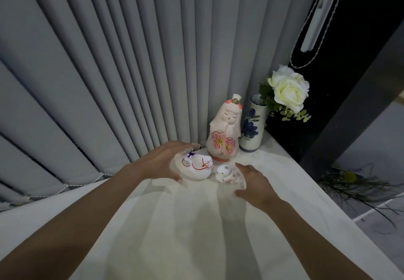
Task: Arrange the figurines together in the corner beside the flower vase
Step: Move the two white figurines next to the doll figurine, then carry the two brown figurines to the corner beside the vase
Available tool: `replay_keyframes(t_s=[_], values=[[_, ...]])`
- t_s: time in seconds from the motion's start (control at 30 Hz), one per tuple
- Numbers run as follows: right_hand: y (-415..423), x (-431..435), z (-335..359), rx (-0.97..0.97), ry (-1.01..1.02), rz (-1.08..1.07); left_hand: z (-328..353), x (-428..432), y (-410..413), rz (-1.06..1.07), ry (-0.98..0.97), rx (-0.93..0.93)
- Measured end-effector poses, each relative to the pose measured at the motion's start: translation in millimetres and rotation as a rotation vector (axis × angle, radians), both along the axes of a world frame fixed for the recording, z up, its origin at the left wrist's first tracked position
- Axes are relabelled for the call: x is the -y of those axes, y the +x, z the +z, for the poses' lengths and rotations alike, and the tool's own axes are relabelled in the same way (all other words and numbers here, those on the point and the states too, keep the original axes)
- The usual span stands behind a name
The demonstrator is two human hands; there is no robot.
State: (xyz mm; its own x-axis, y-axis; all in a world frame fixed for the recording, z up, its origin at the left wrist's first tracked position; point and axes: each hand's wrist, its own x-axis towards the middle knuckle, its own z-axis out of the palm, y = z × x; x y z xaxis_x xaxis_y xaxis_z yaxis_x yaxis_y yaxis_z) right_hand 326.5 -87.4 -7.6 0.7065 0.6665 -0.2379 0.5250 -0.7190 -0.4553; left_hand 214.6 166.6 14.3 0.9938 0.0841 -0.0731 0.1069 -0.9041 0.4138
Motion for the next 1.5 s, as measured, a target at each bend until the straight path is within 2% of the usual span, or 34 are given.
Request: replay_keyframes(t_s=[0.27,0.53,0.77,0.9,1.07,1.3,1.5], values=[[-57.3,32.1,19.8,0.065,-0.020,0.004,13.7,17.9,-78.1,0.048,0.059,0.055],[-119.4,70.2,26.9,0.068,-0.064,-0.006,7.8,58.4,-161.7,0.047,-0.020,0.041],[-162.1,101.3,23.0,-0.068,-0.152,0.111,-12.8,110.7,-211.9,0.002,-0.151,-0.045],[-180.3,113.9,17.1,-0.144,-0.105,0.147,-31.4,152.8,-224.5,0.059,-0.284,-0.021],[-193.5,124.9,-7.2,-0.196,-0.001,0.074,-60.7,203.9,-233.2,0.258,-0.460,0.031],[-200.4,121.7,-25.1,-0.212,0.170,0.031,-84.8,232.6,-232.6,0.472,-0.497,0.145],[-197.1,120.5,-46.2,-0.216,0.275,-0.004,-88.6,235.5,-225.6,0.496,-0.501,0.257]])
